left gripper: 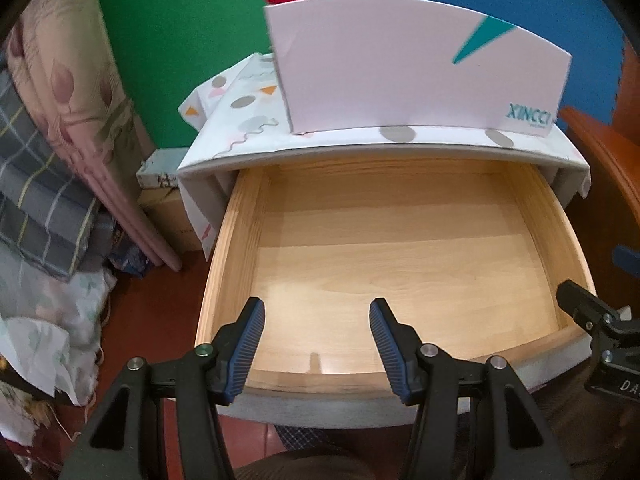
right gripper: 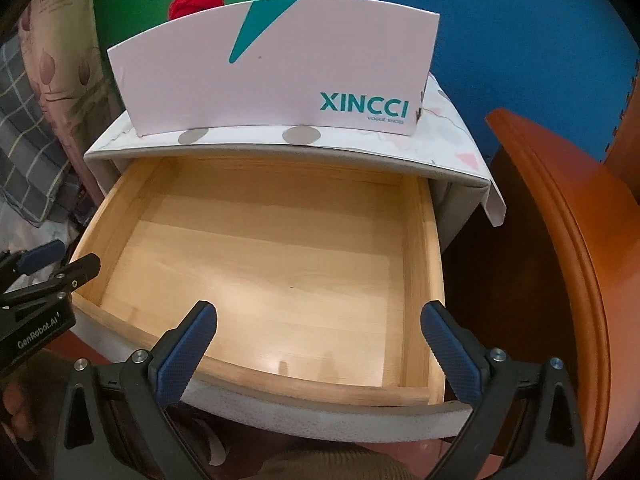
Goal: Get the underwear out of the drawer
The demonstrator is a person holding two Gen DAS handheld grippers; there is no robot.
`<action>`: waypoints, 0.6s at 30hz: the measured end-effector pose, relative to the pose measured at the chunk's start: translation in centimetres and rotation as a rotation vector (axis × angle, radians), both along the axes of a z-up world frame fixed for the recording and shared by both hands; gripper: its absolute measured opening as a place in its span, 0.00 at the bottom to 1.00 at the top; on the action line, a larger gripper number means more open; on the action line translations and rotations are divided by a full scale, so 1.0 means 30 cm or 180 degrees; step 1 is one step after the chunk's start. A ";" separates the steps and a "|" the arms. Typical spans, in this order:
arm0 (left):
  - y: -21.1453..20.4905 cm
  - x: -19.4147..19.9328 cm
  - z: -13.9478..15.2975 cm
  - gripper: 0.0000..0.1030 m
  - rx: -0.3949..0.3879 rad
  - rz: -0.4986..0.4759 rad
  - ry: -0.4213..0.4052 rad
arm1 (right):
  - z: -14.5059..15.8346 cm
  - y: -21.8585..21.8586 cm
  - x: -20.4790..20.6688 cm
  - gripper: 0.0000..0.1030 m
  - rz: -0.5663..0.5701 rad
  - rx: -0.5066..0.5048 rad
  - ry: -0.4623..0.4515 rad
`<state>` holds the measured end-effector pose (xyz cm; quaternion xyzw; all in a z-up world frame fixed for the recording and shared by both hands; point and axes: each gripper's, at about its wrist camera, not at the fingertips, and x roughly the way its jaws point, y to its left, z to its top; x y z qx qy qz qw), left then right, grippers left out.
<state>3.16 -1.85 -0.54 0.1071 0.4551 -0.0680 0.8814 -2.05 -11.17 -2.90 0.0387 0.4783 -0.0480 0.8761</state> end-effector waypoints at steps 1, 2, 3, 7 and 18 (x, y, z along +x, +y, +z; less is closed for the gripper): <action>-0.008 -0.003 -0.001 0.54 0.0032 -0.0025 -0.0012 | -0.001 0.003 0.000 0.98 0.0007 -0.0015 0.0004; -0.013 -0.007 0.000 0.54 0.0044 -0.0039 -0.0017 | -0.002 0.006 0.001 0.98 0.0014 -0.0018 0.0007; -0.015 -0.008 0.000 0.54 0.0046 -0.0052 -0.0016 | -0.003 0.007 0.001 0.98 0.0009 -0.0023 0.0012; -0.015 -0.010 0.000 0.54 0.0028 -0.0058 -0.0008 | -0.007 0.006 0.006 0.98 -0.0001 -0.0024 0.0037; -0.008 -0.007 0.005 0.54 -0.0003 -0.0064 -0.0001 | -0.019 0.009 0.017 0.98 0.0016 -0.0030 0.0098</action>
